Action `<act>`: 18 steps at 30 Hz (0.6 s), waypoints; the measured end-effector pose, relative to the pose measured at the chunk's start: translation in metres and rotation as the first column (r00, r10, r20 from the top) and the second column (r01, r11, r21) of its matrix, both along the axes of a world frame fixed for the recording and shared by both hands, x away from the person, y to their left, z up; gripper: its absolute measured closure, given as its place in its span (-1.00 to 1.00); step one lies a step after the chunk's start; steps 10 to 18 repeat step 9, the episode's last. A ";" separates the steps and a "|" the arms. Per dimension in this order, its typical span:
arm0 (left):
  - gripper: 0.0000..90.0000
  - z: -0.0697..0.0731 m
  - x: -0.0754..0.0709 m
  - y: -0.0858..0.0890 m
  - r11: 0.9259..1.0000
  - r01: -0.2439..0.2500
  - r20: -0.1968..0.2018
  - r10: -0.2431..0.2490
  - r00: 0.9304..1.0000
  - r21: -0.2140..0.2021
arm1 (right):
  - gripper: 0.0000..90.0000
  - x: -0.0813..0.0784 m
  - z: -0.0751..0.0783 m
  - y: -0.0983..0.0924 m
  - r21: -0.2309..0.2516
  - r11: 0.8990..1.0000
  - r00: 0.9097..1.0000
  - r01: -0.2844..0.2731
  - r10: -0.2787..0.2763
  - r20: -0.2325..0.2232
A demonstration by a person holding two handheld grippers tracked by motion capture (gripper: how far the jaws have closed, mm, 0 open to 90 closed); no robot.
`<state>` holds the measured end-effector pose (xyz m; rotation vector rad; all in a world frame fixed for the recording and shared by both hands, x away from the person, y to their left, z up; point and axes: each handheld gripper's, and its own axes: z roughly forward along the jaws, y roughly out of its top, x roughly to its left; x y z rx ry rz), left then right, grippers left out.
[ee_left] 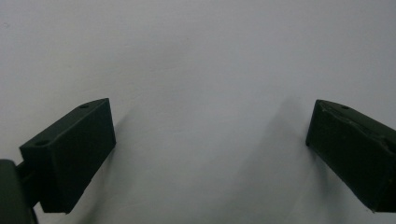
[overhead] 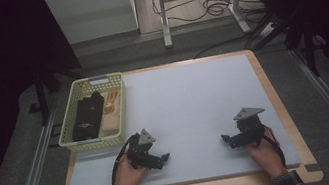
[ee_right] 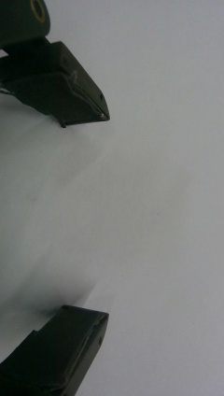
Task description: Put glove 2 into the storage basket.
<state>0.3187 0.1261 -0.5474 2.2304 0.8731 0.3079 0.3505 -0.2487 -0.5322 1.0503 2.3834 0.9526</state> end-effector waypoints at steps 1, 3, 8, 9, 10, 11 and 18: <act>-0.97 0.000 0.000 0.000 1.000 -0.001 -0.005 0.001 1.000 -0.002 | -0.90 0.000 0.000 0.000 0.000 1.000 1.000 0.000 0.000 0.000; -0.98 0.000 0.001 0.000 1.000 0.000 -0.007 0.000 1.000 -0.001 | -0.90 0.000 0.000 0.000 0.000 1.000 1.000 0.000 0.000 0.000; -0.98 -0.001 0.001 0.000 1.000 0.001 -0.008 -0.001 1.000 -0.001 | -0.90 0.000 0.000 0.000 0.003 1.000 1.000 0.000 0.000 -0.001; -0.98 0.000 0.001 0.000 1.000 0.001 -0.008 -0.001 1.000 -0.001 | -0.90 0.000 0.000 0.000 0.001 1.000 1.000 0.001 -0.001 -0.001; -0.98 0.000 0.001 0.000 1.000 0.001 -0.008 -0.001 1.000 -0.001 | -0.90 0.000 0.000 0.000 0.001 1.000 1.000 0.001 -0.001 -0.001; -0.98 0.000 0.001 0.000 1.000 0.001 -0.008 -0.001 1.000 -0.001 | -0.90 0.000 0.000 0.000 0.001 1.000 1.000 0.001 -0.001 -0.001; -0.98 0.000 0.001 0.000 1.000 0.001 -0.008 -0.001 1.000 -0.001 | -0.90 0.000 0.000 0.000 0.001 1.000 1.000 0.001 -0.001 -0.001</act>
